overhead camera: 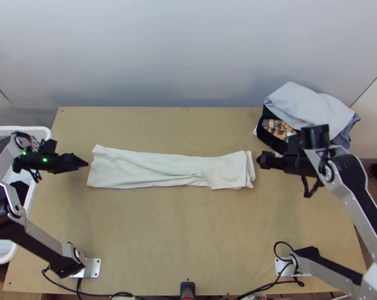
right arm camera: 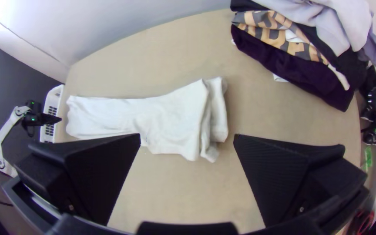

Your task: Fold the t-shirt

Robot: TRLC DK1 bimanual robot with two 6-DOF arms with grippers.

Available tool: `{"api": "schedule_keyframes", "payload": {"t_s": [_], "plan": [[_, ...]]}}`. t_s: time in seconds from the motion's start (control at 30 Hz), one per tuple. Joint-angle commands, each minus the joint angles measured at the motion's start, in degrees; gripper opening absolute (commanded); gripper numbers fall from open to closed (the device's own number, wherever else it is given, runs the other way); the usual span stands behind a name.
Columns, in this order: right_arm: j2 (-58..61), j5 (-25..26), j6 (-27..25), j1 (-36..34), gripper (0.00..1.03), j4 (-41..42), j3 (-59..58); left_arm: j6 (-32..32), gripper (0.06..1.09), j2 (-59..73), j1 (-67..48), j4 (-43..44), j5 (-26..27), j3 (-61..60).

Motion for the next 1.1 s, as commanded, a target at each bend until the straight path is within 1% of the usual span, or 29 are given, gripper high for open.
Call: {"api": "schedule_keyframes", "payload": {"t_s": [0.0, 0.07, 0.23, 0.33, 0.43, 0.47, 0.5, 0.57, 0.6, 0.63, 0.67, 0.7, 0.73, 0.77, 0.83, 0.93, 1.07], "plan": [[-4.14, -13.46, 6.93, -3.11, 0.99, -3.29, 2.97, -1.64, 1.04, 2.98, -0.07, 9.52, 2.62, -6.44], [-4.22, -18.03, 8.34, -5.13, 0.99, -4.08, 4.2, -3.14, 1.04, 3.95, -0.77, 11.89, 2.62, -6.35], [-4.05, -27.08, 11.59, -10.58, 0.99, -4.25, 6.31, -4.02, 1.04, 5.62, -3.06, 15.76, 2.45, -6.61], [-3.78, -29.72, 13.52, -11.19, 0.99, -4.25, 8.59, -4.19, 1.03, 6.06, -4.2, 16.72, 2.45, -6.53], [-4.05, -30.16, 13.79, -11.28, 0.99, -4.25, 8.5, -4.81, 1.03, 5.97, -6.22, 16.72, 2.53, -6.61], [-4.14, -30.24, 13.87, -11.28, 0.99, -4.25, 8.15, -5.07, 1.0, 5.79, -7.19, 16.72, 2.62, -6.79], [-4.22, -30.24, 13.96, -11.37, 0.99, -4.25, 7.8, -5.51, 0.96, 5.53, -8.24, 16.72, 2.8, -7.23], [-4.4, -30.68, 14.14, -11.72, 0.99, -4.17, 7.63, -7.09, 0.9, 5.09, -10.7, 17.51, 3.68, -8.2], [-4.49, -30.68, 14.31, -11.81, 0.99, -3.99, 7.54, -7.97, 0.85, 4.65, -12.11, 17.95, 4.03, -8.81], [-4.58, -30.77, 14.31, -12.07, 0.99, -3.81, 7.45, -8.5, 0.77, 4.21, -13.6, 18.13, 4.2, -9.25], [-4.66, -31.03, 14.4, -12.25, 0.99, -3.73, 7.36, -9.12, 0.63, 3.59, -15.01, 18.57, 4.38, -9.87], [-4.75, -31.03, 14.49, -12.43, 0.99, -3.73, 7.27, -9.91, 0.48, 3.16, -16.06, 19.36, 4.38, -10.39], [-4.93, -31.03, 14.49, -12.6, 0.99, -3.64, 6.92, -11.49, 0.24, 2.45, -16.94, 20.94, 4.29, -11.1], [-5.19, -31.12, 14.49, -12.6, 0.99, -3.55, 6.66, -12.63, 0.09, 1.84, -17.21, 22.0, 4.2, -11.36], [-5.72, -31.12, 14.49, -12.6, 0.99, -3.55, 5.96, -12.63, 0.09, 0.43, -16.24, 22.0, 3.33, -11.18], [-6.51, -31.03, 14.31, -12.43, 0.99, -3.55, 4.99, -11.49, 0.09, -0.8, -10.7, 19.89, 2.27, -8.81], [-7.48, -31.03, 13.61, -12.43, 0.99, -3.2, 3.23, -2.61, 0.09, 1.57, 0.99, 11.19, -0.28, -0.73]]}}
